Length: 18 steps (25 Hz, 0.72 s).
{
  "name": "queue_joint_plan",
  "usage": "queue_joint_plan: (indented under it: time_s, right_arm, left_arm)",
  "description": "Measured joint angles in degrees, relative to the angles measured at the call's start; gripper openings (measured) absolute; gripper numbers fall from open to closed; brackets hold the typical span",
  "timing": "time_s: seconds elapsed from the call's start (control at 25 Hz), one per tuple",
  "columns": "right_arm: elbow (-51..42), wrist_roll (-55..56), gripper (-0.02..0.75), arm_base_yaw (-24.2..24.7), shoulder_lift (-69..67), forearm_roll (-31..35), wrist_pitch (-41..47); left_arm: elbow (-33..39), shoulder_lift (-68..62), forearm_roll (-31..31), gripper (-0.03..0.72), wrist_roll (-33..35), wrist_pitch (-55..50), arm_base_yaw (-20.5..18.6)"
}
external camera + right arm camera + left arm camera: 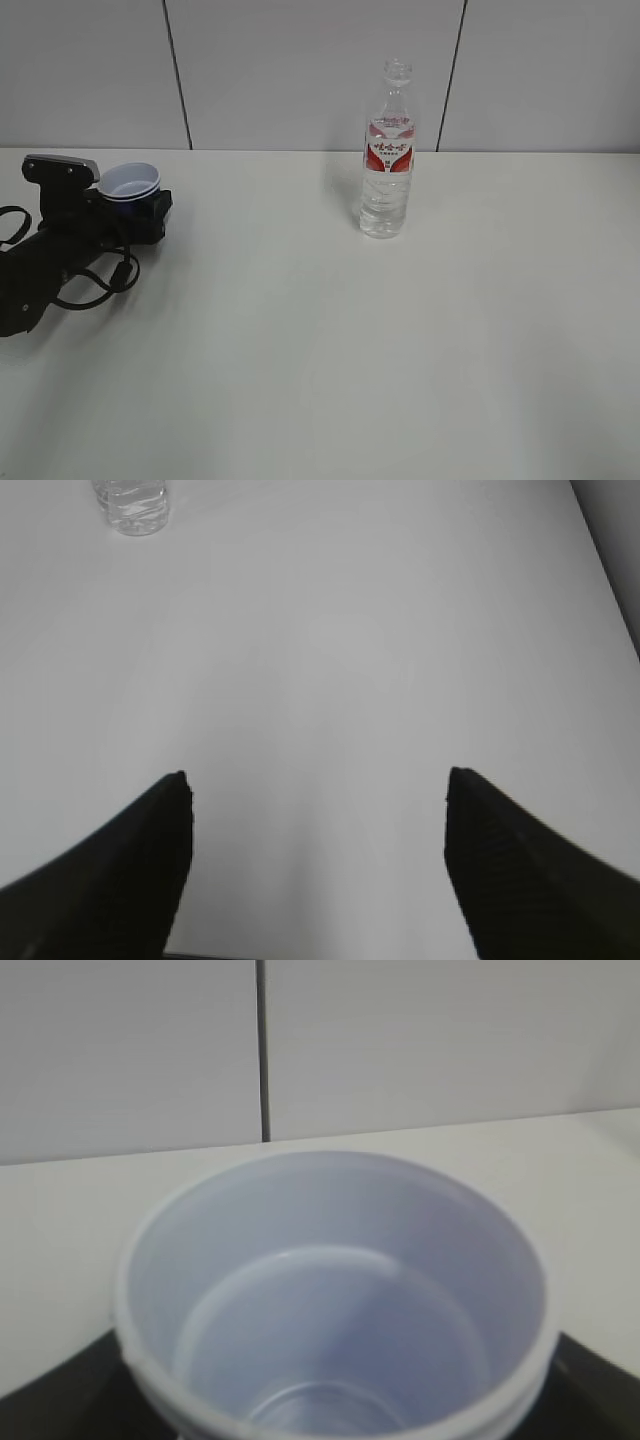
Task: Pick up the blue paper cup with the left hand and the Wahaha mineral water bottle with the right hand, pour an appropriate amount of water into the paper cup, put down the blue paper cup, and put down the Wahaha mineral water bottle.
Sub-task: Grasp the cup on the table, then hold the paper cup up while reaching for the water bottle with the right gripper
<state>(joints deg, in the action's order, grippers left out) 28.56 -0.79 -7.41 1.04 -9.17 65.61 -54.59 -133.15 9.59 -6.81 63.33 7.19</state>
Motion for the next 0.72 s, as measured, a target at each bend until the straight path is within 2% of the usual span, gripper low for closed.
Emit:
queue_joint_plan:
  time_s: [0.32,0.72]
  right_arm:
    - [0.0,0.0,0.587,0.0,0.0,0.0,0.0]
    - [0.0,0.0,0.587,0.0,0.0,0.0,0.0]
  left_arm:
    - [0.9,2.9,4.7,0.575,0.0,-0.1,0.0]
    - [9.1,11.8,9.6,0.563,-3.6,-0.1,0.6]
